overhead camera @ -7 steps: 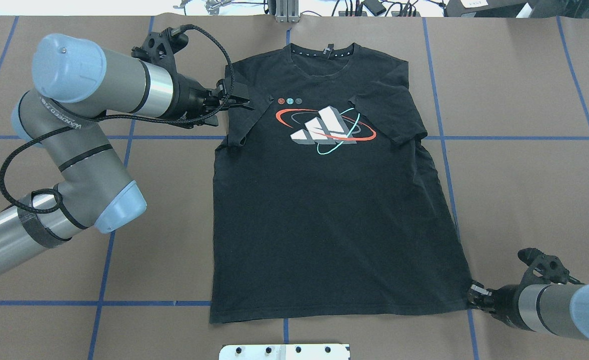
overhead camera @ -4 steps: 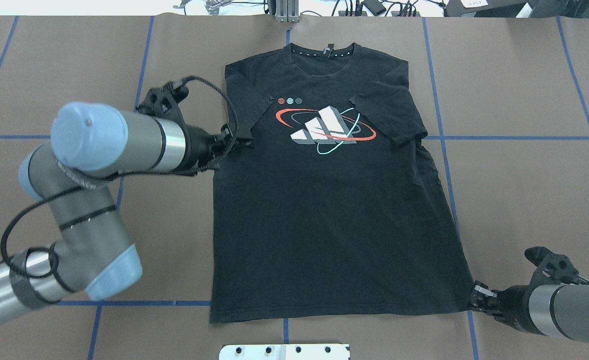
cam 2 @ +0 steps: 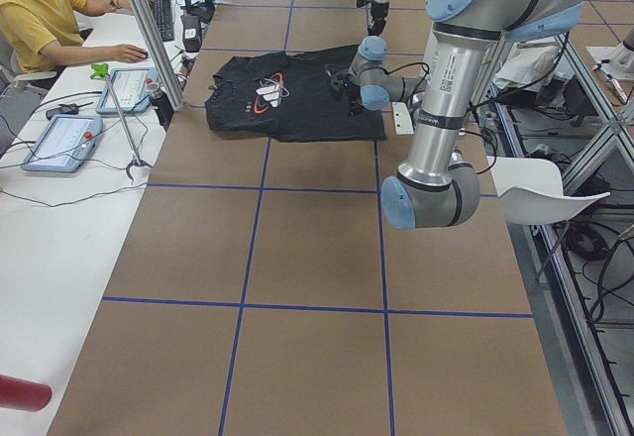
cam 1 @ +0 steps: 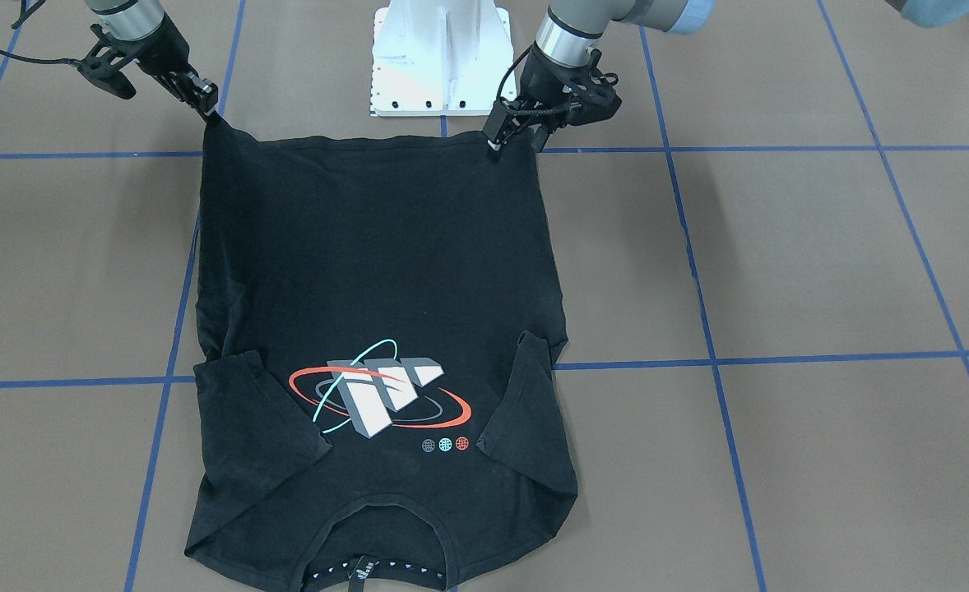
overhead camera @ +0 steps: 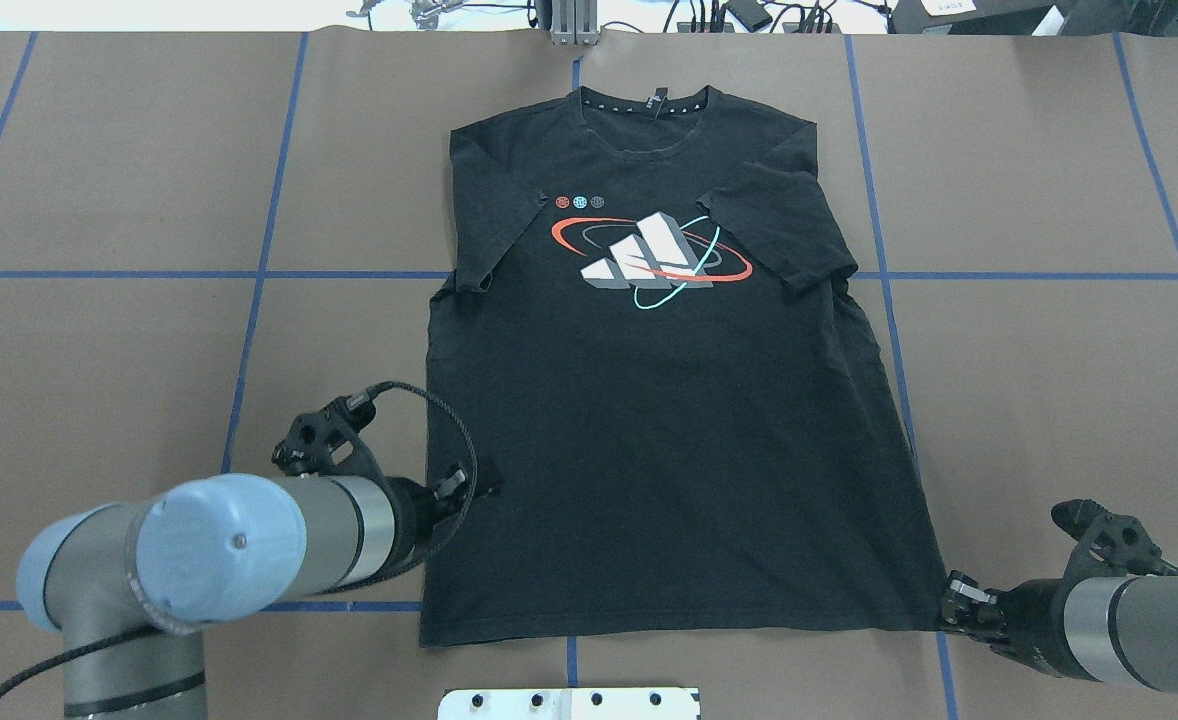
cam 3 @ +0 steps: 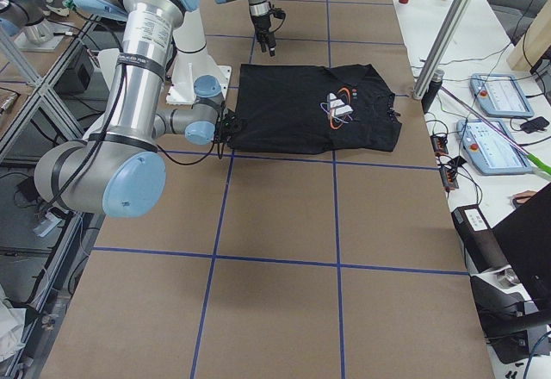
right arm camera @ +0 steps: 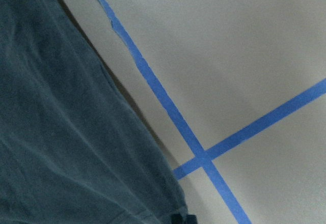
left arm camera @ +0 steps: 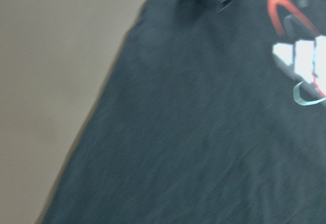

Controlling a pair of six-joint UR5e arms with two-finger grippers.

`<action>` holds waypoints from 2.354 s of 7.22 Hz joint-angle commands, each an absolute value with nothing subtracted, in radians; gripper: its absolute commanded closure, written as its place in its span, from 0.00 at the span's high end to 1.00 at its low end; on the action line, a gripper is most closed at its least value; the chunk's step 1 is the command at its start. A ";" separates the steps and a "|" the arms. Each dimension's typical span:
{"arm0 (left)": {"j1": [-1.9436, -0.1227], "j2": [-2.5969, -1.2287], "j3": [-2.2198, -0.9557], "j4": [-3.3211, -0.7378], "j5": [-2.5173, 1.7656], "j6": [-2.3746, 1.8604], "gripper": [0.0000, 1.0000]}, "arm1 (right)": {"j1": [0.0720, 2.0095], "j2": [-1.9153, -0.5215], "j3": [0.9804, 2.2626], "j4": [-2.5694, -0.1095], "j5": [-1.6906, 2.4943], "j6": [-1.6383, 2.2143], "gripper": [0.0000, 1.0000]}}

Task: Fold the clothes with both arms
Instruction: 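Move the left gripper to the other hem corner and grasp it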

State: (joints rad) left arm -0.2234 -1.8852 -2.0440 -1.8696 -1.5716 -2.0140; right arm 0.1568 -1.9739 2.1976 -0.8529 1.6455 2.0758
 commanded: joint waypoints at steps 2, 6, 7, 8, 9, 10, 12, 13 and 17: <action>-0.094 -1.801 -2.042 -1.852 -1.540 -2.074 0.94 | 0.152 -1.974 2.198 -0.853 1.646 2.077 0.00; -0.071 -1.807 -2.011 -1.850 -1.540 -2.083 0.72 | 0.150 -1.974 2.198 -0.853 1.646 2.077 0.00; -0.069 -1.807 -2.010 -1.850 -1.540 -2.083 0.68 | 0.152 -1.974 2.198 -0.853 1.646 2.077 0.00; -0.068 -1.807 -2.006 -1.850 -1.540 -2.083 0.58 | 0.152 -1.974 2.198 -0.853 1.646 2.077 0.00; -0.061 -1.812 -2.003 -1.850 -1.540 -2.085 0.47 | 0.152 -1.974 2.198 -0.853 1.646 2.077 0.00; -0.061 -1.812 -2.003 -1.850 -1.540 -2.085 0.35 | 0.153 -1.976 2.198 -0.853 1.646 2.077 0.00; -0.063 -1.810 -2.003 -1.848 -1.542 -2.085 0.00 | 0.153 -1.976 2.198 -0.853 1.646 2.077 0.00; -0.064 -1.807 -2.003 -1.848 -1.542 -2.085 0.00 | 0.153 -1.976 2.198 -0.853 1.646 2.077 0.00; -0.081 -1.796 -2.080 -1.824 -1.545 -2.083 0.00 | 0.153 -1.976 2.200 -0.853 1.646 2.077 0.00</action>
State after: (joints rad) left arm -0.0783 -1.7995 -2.0532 -1.8400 -1.5431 -2.0844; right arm 0.1534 -1.9758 2.1986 -0.8529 1.6460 2.0770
